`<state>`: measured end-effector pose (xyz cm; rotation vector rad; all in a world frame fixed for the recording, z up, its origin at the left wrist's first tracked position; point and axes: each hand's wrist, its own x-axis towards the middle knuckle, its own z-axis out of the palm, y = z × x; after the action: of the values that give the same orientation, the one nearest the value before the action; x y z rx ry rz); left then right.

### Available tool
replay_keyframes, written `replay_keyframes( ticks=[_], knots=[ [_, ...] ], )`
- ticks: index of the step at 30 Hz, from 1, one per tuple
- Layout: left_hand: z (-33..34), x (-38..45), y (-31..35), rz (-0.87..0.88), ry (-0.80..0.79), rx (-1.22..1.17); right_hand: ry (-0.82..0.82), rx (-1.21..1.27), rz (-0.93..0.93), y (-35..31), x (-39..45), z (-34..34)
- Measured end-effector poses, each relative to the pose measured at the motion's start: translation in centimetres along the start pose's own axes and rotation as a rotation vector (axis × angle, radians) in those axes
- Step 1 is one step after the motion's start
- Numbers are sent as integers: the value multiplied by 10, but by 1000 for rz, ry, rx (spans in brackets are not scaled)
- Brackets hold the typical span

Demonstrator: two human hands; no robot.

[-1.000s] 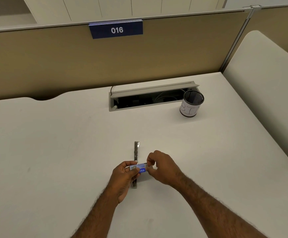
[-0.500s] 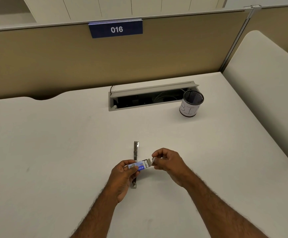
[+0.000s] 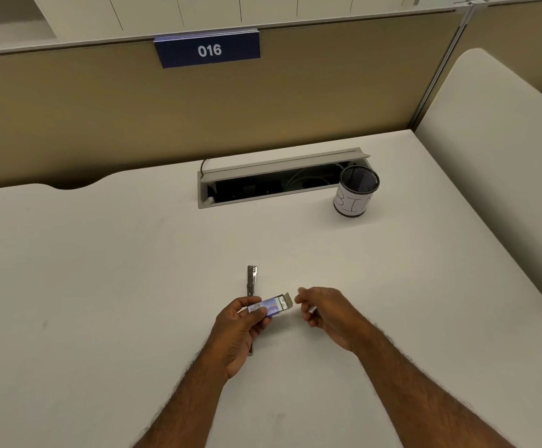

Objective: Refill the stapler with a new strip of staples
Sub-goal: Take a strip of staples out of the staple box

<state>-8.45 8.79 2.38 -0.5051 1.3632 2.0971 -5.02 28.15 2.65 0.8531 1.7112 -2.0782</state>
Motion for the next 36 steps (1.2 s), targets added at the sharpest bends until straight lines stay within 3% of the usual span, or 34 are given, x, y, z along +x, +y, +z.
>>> replay_keyframes(
  ticks=[3, 8, 19, 36],
  knots=[
    [2, 3, 0, 0, -10, 28, -114, -125, -53, 5, 2, 5],
    [3, 7, -2, 43, 8, 157, -126, -174, -92, 8, 7, 4],
    [32, 35, -3, 157, 56, 300, 73, -25, -164, -1, 26, -5],
    [52, 58, -13, 157, 50, 398, 242, -129, -168, -1, 43, -13]
  ],
)
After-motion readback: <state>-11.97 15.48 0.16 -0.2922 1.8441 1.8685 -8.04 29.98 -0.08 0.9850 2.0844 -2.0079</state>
